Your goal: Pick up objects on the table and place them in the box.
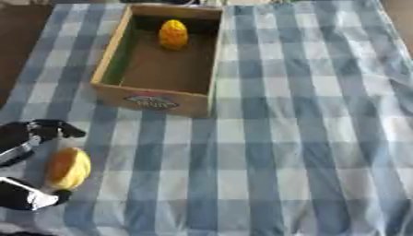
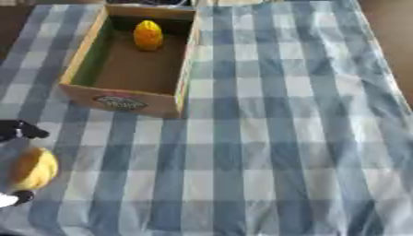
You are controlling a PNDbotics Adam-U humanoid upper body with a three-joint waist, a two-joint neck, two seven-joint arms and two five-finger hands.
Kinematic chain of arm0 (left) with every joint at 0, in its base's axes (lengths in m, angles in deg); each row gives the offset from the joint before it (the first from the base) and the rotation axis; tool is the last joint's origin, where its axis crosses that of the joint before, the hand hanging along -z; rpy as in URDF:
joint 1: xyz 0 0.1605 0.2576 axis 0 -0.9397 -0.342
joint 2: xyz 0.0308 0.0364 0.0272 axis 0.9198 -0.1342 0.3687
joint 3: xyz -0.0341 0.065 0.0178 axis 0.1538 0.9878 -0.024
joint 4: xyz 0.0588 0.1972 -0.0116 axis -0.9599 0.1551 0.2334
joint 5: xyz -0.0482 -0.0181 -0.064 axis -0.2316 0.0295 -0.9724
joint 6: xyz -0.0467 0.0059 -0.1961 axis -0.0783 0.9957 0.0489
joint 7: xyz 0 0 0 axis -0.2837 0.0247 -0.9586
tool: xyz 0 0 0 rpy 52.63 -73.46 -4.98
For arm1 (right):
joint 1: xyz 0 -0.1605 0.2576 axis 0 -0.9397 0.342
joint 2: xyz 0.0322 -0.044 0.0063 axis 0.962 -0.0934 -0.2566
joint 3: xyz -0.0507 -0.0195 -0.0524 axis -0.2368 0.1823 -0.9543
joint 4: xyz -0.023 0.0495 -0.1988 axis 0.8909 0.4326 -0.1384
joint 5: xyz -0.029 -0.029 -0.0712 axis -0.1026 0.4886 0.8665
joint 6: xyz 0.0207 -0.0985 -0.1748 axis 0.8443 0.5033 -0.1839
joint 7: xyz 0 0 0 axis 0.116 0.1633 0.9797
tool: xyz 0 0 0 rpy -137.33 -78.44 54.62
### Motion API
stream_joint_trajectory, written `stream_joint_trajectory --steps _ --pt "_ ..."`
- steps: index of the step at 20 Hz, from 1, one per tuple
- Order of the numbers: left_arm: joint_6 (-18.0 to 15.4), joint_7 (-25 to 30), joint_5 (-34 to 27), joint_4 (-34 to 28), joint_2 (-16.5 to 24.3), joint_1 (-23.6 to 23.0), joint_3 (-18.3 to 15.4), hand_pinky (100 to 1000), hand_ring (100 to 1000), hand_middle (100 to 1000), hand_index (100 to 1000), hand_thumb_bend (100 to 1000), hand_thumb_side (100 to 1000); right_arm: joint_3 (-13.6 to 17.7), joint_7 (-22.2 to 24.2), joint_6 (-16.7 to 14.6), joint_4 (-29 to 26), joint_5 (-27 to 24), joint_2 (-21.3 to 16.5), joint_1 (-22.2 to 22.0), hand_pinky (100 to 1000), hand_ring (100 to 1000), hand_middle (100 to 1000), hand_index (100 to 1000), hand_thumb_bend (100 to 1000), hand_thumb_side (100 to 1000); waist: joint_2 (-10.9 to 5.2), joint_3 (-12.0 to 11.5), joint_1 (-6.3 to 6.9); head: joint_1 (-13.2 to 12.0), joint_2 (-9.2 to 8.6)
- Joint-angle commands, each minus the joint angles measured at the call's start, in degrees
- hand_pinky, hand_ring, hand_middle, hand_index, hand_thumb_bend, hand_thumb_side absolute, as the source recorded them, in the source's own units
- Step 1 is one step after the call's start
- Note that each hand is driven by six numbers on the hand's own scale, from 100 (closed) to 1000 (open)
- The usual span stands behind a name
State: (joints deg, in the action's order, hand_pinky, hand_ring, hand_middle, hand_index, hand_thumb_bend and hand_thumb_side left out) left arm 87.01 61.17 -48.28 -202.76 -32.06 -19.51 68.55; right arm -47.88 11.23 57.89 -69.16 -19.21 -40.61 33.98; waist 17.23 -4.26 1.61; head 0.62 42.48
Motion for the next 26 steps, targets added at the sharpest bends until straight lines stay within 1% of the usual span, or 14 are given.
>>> stream_joint_trajectory --steps 1,4,8,13,17,21,23,25,26 --pt "1.8 0.1 2.1 -0.9 0.5 0.6 0.0 841 816 784 900 526 124 0.5 -0.2 0.0 -1.0 -0.1 -0.7 0.7 771 779 577 719 100 603 -0.99 0.1 -0.15 -0.2 -0.25" --pt "2.9 0.5 2.9 -0.9 0.1 0.7 0.5 834 811 780 895 504 100 0.5 -0.2 0.0 -1.0 -0.2 -0.7 0.7 771 779 576 719 100 605 -1.0 0.2 -0.25 -0.4 -0.32" --pt "3.8 2.4 3.7 -0.9 0.0 0.4 0.8 834 813 781 895 516 100 0.5 -0.2 0.0 -1.0 -0.2 -0.5 0.6 770 779 576 719 100 608 -0.94 0.2 -0.28 -0.5 -0.3" --pt "4.6 4.5 6.0 -0.9 0.7 -0.9 0.2 821 805 774 878 514 100 0.6 -0.3 0.1 -1.0 -0.2 -0.5 0.5 770 779 576 718 100 612 -0.88 0.0 -0.24 -0.4 -0.19" --pt "5.9 4.6 8.4 -0.9 0.8 -1.7 -0.7 821 805 776 875 513 100 0.6 -0.4 0.1 -1.0 -0.2 -0.4 0.3 770 779 576 718 100 615 -0.89 -0.2 -0.23 -0.5 -0.24" --pt "7.3 4.8 9.5 -0.9 0.5 -1.8 -0.6 793 784 756 855 393 100 0.7 -0.4 0.2 -1.0 -0.2 -0.4 0.2 770 780 576 718 100 620 -0.83 0.0 -0.33 -0.6 -0.3" --pt "7.7 5.2 9.5 -0.9 0.5 -1.7 -0.5 784 778 751 849 351 100 0.7 -0.4 0.2 -1.0 -0.1 -0.3 0.1 771 780 576 718 100 623 -0.78 0.0 -0.32 -0.6 -0.23" --pt "7.9 5.4 9.4 -0.9 0.5 -1.6 -0.4 762 759 732 829 258 100 0.7 -0.4 0.3 -1.0 -0.2 -0.2 0.1 771 780 576 718 100 624 -0.78 0.0 -0.27 -0.6 -0.19" --pt "8.0 5.4 9.3 -0.9 0.5 -1.6 -0.5 735 734 706 806 175 100 0.7 -0.4 0.3 -1.0 -0.2 -0.2 0.1 771 780 576 718 100 625 -0.79 0.0 -0.25 -0.6 -0.19"
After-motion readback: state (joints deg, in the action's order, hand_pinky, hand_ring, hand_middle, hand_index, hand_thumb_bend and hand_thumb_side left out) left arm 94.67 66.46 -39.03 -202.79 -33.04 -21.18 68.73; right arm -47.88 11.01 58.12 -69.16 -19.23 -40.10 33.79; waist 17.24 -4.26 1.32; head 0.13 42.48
